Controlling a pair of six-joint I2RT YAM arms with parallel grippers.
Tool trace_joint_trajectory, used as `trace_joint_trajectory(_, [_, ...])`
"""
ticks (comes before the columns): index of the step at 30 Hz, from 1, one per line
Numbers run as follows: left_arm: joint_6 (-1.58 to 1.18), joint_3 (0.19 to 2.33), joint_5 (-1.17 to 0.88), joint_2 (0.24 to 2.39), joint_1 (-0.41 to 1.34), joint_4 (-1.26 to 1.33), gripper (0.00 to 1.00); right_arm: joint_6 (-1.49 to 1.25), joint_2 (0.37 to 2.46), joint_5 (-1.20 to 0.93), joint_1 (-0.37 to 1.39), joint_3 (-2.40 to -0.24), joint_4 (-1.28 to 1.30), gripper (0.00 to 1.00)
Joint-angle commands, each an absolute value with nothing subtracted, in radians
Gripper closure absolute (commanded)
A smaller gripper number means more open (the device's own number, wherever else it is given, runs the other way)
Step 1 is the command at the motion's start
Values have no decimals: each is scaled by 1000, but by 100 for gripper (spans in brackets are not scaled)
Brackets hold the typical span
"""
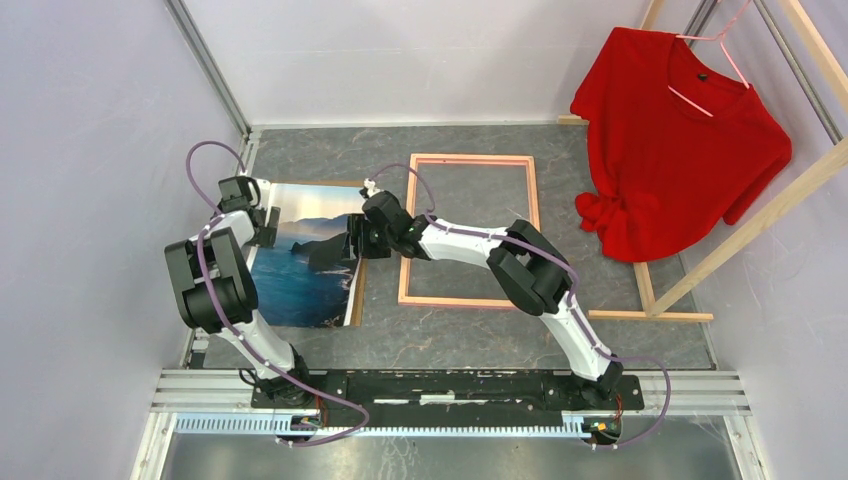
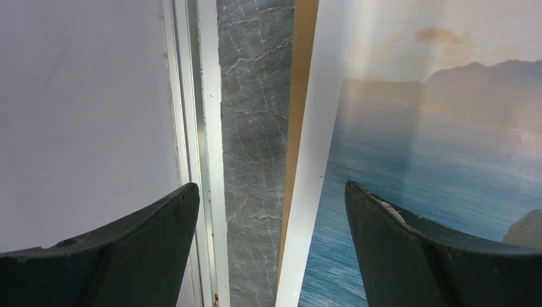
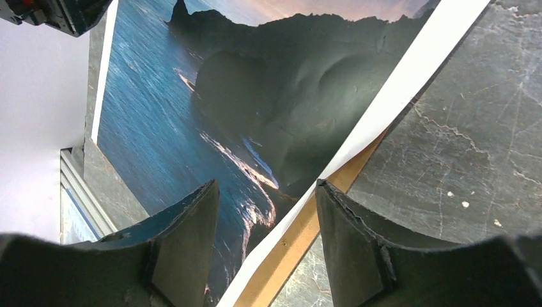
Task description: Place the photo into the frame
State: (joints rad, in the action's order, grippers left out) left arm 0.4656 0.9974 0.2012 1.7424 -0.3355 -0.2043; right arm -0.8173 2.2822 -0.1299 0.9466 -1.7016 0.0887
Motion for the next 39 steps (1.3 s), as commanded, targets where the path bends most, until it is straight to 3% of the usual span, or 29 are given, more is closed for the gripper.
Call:
trace_joint_trajectory(1, [462,930,72,1819,-311,-344,9,-804,2234,-135,957,-1741,12,37])
trace_joint_trajectory(11, [468,931,84,1819,-311,-340,9,-1023,2212,-251,933,-1550,-249,38])
trace_joint_trajectory(28, [469,941,79,1816,-313,-344,9,-1124,2182,-303,939,-1431,-223,52])
trace_joint_trajectory(39, [469,959,77,1815,-312,-357,9,-1102,2088,-321,969,-1357,-108,44])
